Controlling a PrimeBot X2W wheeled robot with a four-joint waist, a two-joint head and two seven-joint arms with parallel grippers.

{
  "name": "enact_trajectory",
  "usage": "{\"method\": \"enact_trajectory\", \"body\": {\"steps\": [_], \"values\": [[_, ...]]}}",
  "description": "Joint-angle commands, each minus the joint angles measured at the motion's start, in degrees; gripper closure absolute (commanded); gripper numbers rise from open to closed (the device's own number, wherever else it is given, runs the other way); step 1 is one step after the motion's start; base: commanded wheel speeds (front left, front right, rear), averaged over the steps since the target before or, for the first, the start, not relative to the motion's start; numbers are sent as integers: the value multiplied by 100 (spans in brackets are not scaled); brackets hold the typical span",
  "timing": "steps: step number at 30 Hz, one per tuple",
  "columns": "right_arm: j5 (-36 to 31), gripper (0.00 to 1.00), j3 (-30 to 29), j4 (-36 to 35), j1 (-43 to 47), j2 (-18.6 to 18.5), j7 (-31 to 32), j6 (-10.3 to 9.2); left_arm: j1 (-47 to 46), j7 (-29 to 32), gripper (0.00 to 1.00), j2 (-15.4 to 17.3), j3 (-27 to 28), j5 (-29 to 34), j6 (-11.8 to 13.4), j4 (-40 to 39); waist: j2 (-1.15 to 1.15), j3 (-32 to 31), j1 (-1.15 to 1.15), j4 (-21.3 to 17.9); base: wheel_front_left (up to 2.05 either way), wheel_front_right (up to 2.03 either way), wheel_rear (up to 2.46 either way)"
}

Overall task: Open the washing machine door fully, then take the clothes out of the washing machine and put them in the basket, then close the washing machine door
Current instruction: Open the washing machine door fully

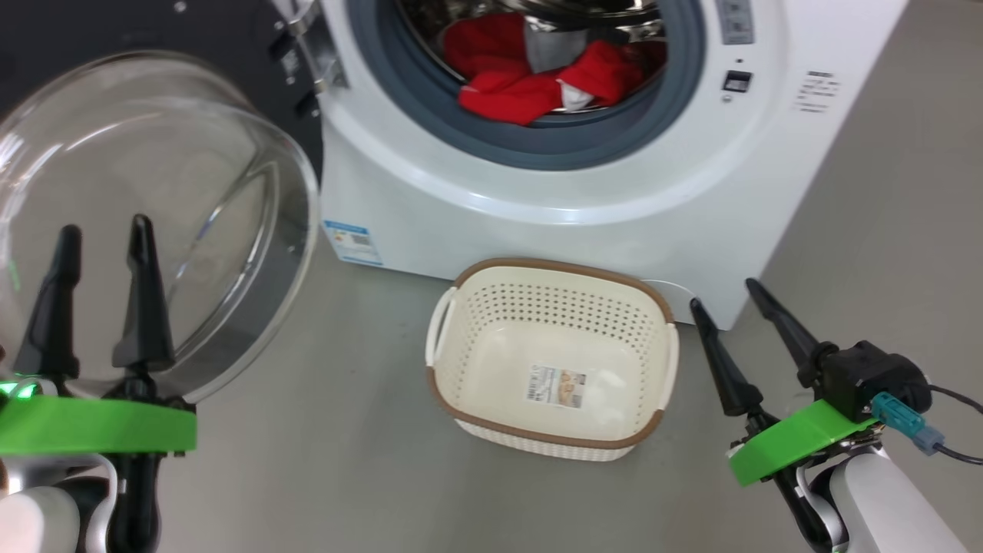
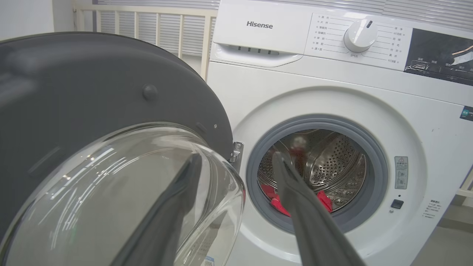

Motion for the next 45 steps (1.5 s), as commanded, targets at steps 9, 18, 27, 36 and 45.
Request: {"method": "enact_trajectory", "body": {"steps": [9, 18, 27, 36, 45], "values": [[-297, 0, -356, -664, 3, 101, -36, 36, -119, -537, 0, 133, -331, -191, -1095, 11, 0, -53, 0, -959, 0, 0, 0], [-396, 0, -652, -1117, 136, 241, -36, 36, 81, -709, 0, -179, -713, -150, -1323, 448, 0, -142, 0, -1516, 0, 0, 0], [-402, 0, -768, -1287, 422, 323, -36, 36, 408, -856, 0, -363, -758, 295, -1326, 1080, 0, -360, 0, -1990, 0, 0, 0], [-381, 0, -880, -1274, 876, 309, -36, 36, 1002, -872, 0, -732, -176, 750, -1392, 1277, 0, -658, 0, -2266, 0, 0, 0], [-383, 0, -1000, -1406, 1323, 250, -36, 36, 1500, -873, 0, -1014, 247, 1173, -1654, 1239, 0, -871, 0, -2362, 0, 0, 0]]}}
